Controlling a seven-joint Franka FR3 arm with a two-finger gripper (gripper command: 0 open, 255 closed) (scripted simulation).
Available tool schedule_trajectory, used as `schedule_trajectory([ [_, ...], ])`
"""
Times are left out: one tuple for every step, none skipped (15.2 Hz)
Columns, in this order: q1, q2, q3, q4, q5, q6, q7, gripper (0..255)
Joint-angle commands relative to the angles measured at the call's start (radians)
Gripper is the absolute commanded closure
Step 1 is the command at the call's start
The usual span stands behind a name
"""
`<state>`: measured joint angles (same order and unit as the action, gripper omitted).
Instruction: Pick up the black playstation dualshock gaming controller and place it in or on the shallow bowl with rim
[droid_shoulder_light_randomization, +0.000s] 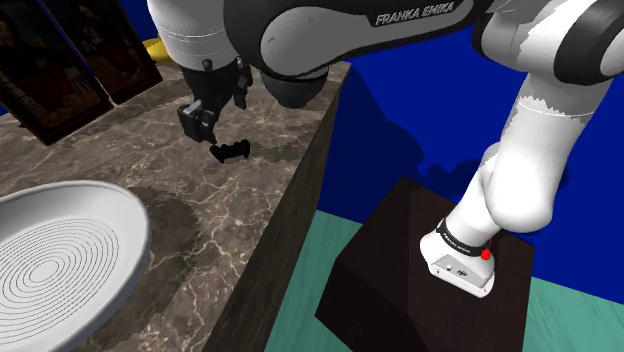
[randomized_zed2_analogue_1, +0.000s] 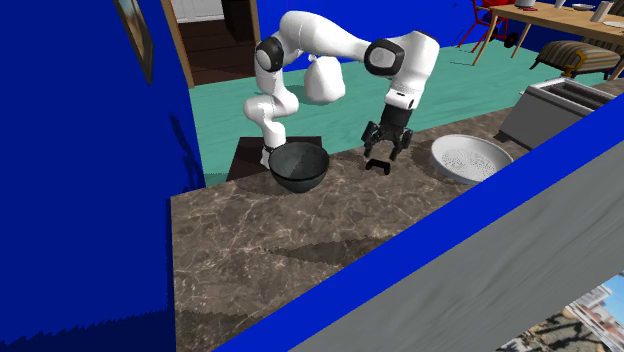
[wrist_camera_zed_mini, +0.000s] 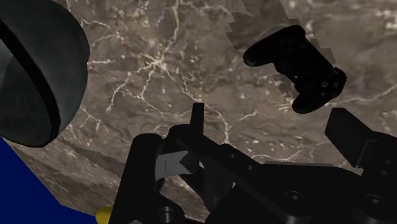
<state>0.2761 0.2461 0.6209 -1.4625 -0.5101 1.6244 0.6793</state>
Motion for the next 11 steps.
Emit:
schedule_trajectory([
  [0.042, 0.061, 0.003, 0.071, -0.047, -0.035, 0.02, 0],
  [0.037, 0.058, 0.001, 0.055, -0.045, -0.021, 0.021, 0],
  [0.032, 0.056, -0.001, 0.04, -0.044, -0.007, 0.022, 0],
  [0.027, 0.054, -0.002, 0.025, -0.043, 0.007, 0.023, 0],
  [0.022, 0.053, -0.004, 0.011, -0.043, 0.021, 0.024, 0],
  [0.017, 0.051, -0.005, -0.003, -0.042, 0.034, 0.026, 0],
  [0.013, 0.05, -0.007, -0.016, -0.043, 0.047, 0.027, 0],
  [0.006, 0.049, -0.009, -0.037, -0.043, 0.068, 0.029, 0],
  [0.006, 0.049, -0.009, -0.037, -0.043, 0.068, 0.029, 0],
  [0.006, 0.049, -0.009, -0.037, -0.043, 0.068, 0.029, 0],
  [0.006, 0.049, -0.009, -0.037, -0.043, 0.068, 0.029, 0],
])
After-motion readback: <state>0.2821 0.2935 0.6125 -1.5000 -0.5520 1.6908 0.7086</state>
